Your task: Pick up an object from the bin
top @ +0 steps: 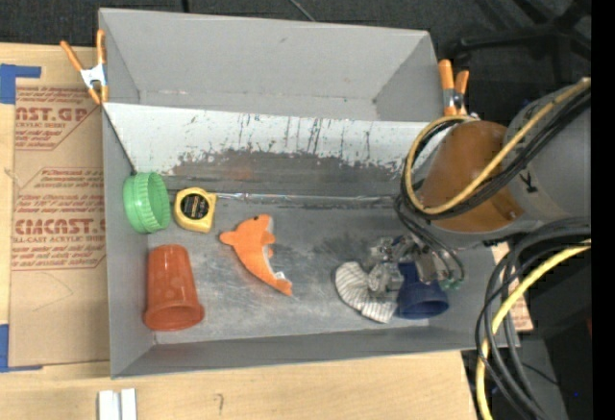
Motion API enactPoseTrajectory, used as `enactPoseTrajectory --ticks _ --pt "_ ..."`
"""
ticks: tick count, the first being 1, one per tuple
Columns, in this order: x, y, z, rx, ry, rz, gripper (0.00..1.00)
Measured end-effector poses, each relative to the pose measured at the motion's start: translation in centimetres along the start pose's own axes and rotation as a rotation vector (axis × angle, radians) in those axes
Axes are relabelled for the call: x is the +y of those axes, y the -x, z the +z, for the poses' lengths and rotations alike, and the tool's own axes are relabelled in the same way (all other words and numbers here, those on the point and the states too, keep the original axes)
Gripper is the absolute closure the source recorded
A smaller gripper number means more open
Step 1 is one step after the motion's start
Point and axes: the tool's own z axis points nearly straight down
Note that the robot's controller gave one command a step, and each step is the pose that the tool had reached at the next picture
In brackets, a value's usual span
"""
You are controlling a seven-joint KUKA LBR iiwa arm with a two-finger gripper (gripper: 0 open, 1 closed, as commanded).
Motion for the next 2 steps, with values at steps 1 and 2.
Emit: enactPoseTrajectory --ticks 1,2 --pt "1.0 0.0 -0.9 0.002 -0.001 0.098 1.00" --pt "0.8 0.8 -22.3 0.000 -0.001 0.060 1.00"
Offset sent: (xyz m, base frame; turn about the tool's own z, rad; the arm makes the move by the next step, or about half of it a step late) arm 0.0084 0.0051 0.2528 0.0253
